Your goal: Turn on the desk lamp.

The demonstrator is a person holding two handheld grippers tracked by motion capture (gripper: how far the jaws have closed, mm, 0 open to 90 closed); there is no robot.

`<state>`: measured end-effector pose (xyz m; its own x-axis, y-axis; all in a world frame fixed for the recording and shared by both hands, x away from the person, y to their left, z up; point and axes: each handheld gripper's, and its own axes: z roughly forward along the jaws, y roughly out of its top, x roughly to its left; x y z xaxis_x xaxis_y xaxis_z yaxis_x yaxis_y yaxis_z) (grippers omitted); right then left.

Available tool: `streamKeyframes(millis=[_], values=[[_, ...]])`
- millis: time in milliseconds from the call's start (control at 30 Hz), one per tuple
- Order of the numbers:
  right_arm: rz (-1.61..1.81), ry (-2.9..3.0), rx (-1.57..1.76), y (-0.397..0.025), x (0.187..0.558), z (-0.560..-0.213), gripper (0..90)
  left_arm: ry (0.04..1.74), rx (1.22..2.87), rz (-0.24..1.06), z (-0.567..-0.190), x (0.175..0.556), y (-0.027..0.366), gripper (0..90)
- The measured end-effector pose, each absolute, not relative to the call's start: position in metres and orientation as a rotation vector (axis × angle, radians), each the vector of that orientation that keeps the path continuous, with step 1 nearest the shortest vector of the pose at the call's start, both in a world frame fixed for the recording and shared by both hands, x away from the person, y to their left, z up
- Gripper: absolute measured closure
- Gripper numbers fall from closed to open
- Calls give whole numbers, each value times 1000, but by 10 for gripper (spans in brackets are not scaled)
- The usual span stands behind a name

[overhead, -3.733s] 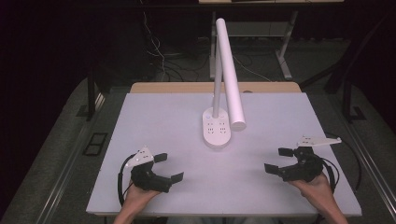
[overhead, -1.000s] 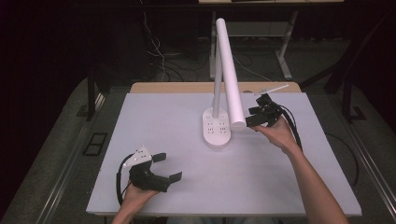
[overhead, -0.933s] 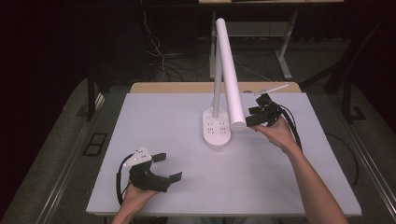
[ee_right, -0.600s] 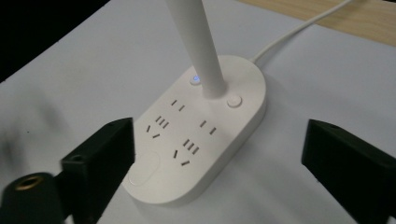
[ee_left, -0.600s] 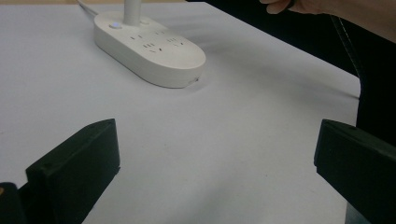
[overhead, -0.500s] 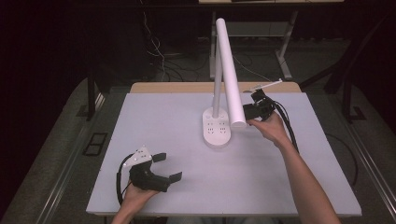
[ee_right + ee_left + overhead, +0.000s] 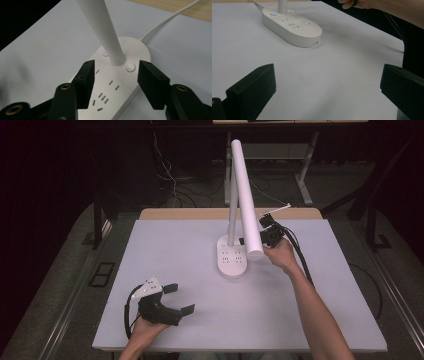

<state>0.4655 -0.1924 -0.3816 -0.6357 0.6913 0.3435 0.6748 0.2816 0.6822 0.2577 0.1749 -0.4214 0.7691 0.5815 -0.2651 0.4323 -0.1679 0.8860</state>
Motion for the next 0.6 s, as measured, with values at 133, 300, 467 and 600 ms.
streamKeyframes(millis=[133,300,467,600], values=[[1313,2491,1351,-191,468,-384,528,786,1801,160,-421,258,175,0],[1333,2470,1362,-191,473,-388,628,784,1802,158,-422,258,175,0],[1342,2460,1385,-190,476,-393,733,782,1805,159,-422,258,174,0],[1344,2457,1393,-188,479,-397,797,781,1804,158,-422,258,174,0]])
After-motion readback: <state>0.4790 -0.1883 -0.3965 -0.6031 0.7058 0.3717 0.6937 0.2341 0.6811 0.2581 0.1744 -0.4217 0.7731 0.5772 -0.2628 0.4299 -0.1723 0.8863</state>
